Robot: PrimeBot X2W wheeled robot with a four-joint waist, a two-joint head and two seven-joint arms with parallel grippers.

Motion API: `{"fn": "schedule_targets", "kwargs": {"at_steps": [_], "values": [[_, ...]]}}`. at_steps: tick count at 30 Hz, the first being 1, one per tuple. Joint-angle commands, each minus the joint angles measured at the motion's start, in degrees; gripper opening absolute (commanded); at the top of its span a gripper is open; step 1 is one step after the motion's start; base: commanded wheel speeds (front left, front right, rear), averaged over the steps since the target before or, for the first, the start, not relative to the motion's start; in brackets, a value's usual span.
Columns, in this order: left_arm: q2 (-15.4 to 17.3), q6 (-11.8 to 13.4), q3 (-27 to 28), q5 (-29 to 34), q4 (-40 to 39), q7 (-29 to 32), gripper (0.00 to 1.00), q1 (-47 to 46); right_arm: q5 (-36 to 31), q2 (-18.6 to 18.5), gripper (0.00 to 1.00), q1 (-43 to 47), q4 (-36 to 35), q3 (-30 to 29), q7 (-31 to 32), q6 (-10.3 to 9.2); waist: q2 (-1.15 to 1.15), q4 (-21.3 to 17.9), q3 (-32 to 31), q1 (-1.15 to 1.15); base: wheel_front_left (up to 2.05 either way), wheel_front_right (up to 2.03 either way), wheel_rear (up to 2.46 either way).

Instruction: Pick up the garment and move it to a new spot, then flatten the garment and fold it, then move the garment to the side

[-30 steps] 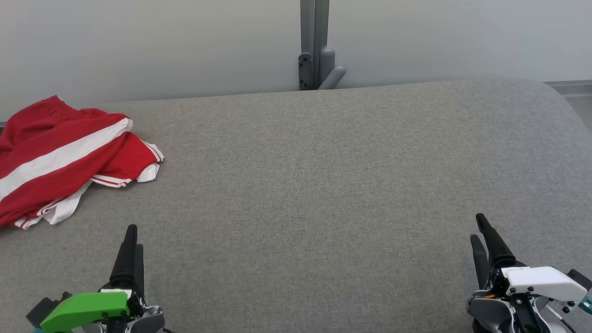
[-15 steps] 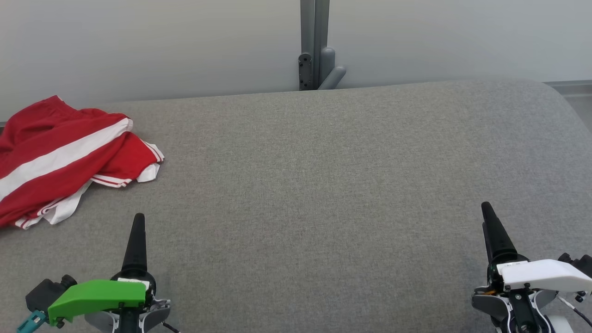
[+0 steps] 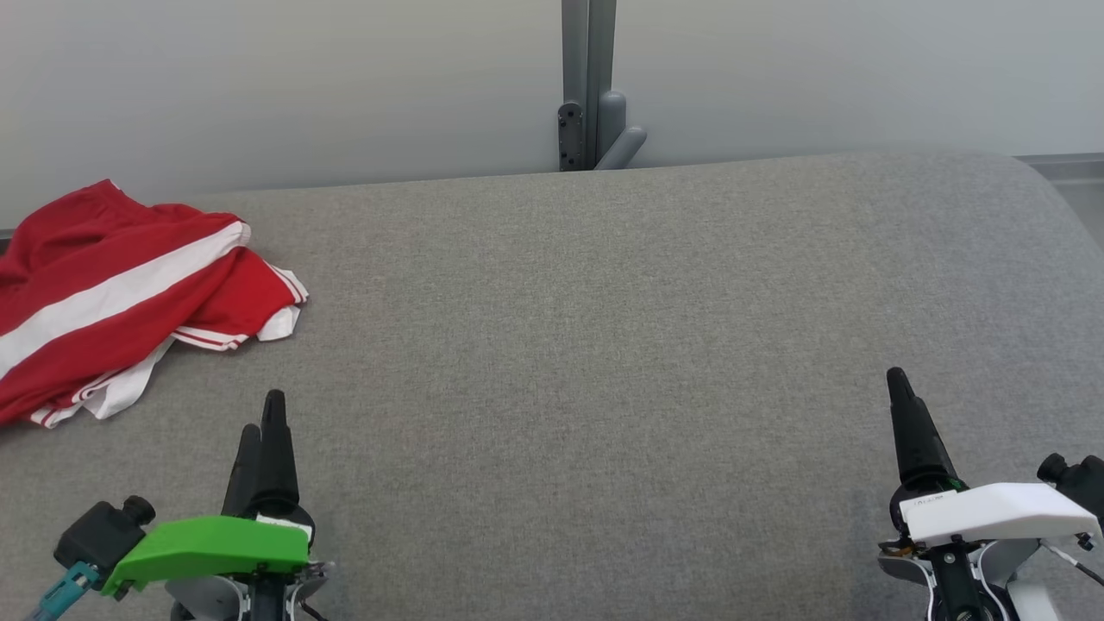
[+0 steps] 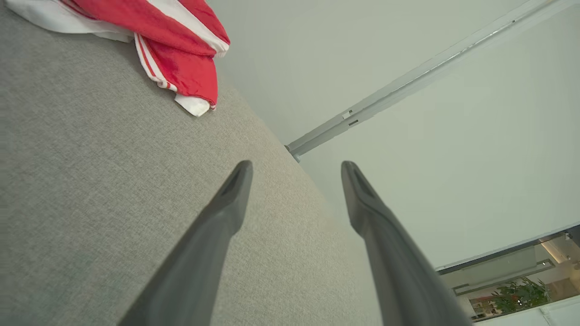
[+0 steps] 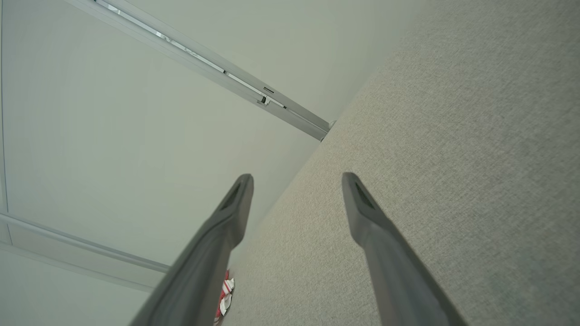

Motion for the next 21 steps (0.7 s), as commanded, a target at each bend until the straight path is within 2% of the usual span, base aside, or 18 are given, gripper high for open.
{"fn": "schedule_targets", "kwargs": {"at_steps": [1, 12, 21], "values": [[0.37, 0.37, -0.46, 3.28, -1.2, -0.7, 1.0, -0.08, -2.44, -0.45, 1.0, 0.01, -1.37, 0.21, -0.69, 0.01, 0.06, 0.02, -0.03, 0.0, 0.0, 0.0, 0.0], [0.44, 1.14, -2.59, 16.86, -2.04, -2.67, 1.0, 0.8, -13.96, -0.53, 1.0, 0.77, -3.53, 1.22, -2.72, 0.02, 0.08, 0.16, -0.1, 0.0, 0.0, 0.0, 0.0], [0.48, 1.85, -3.43, 24.24, -2.46, -4.02, 1.0, 1.4, -21.42, -0.58, 1.0, 1.19, -4.2, 2.23, -4.0, 0.02, 0.09, 0.16, -0.18, 0.0, 0.0, 0.0, 0.0]]}}
